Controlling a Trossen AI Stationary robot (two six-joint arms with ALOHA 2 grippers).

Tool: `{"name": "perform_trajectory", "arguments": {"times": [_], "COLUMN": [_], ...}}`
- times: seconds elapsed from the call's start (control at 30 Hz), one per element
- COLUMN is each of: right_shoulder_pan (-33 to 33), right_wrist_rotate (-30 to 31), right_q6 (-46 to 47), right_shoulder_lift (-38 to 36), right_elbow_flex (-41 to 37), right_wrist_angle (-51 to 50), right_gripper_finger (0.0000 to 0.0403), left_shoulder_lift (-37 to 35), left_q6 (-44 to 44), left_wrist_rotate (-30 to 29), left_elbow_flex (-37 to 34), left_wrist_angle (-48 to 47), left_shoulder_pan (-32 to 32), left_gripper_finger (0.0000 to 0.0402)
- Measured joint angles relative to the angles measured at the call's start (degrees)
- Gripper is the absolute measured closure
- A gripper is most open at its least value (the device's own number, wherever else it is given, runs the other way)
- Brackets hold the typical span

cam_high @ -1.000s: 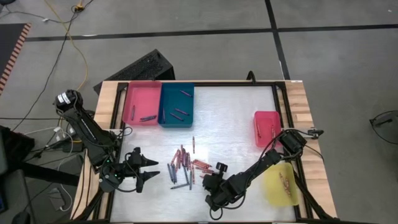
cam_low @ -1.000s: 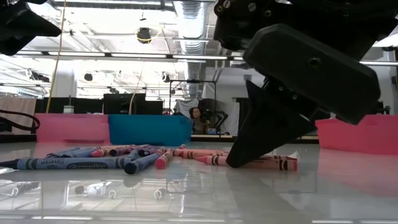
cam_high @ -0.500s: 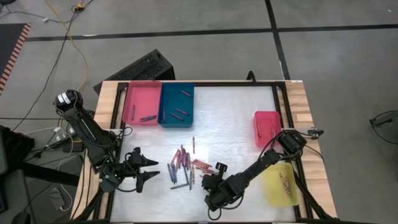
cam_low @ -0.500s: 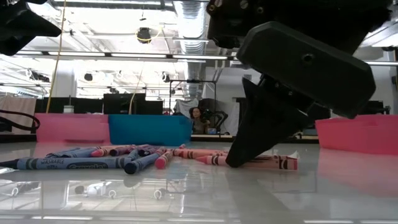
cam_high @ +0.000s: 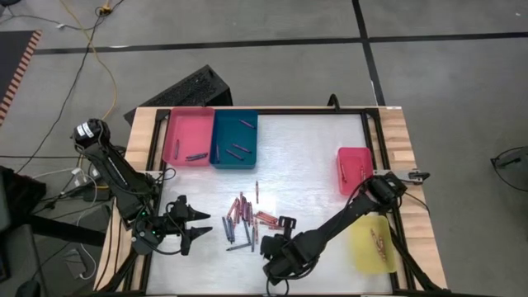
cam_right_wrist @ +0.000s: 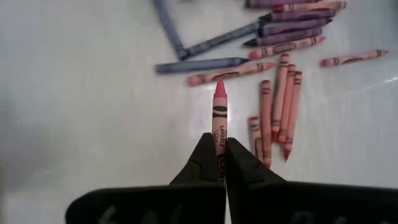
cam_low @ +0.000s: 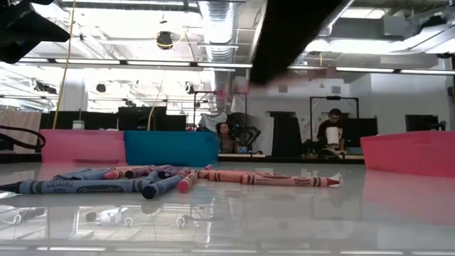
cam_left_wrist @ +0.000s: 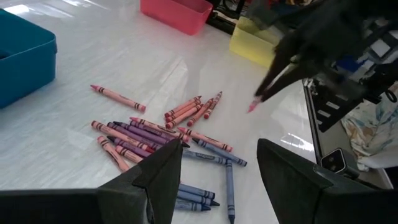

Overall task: Sort crayons
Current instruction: Put the pink crayon into the yellow bin

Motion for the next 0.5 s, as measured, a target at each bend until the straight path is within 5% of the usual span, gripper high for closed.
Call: {"name": "perform_trajectory", "arguments": {"times": [0.27, 0.5], "right_shoulder_pan": [1.73, 4.08], "right_wrist_rotate": [-16.67, -33.54], "right_q6": [0.84, 13.14], "right_shoulder_lift": [-0.28, -0.3], "right_elbow_flex": [12.23, 14.42], "right_wrist_angle": [-10.32, -21.94], "right_gripper_finger": [0.0395, 0.0395], "left_shoulder_lift": [0.01, 0.01], "left_q6": [0.0, 0.0], "left_wrist_rotate": [0.01, 0.01], "left_elbow_flex": [0.0, 0.0], "left_wrist_angle": [-0.2, -0.24], "left_shoulder_pan": [0.0, 0.0], "left_gripper_finger": [0.0203, 0.0203]}}
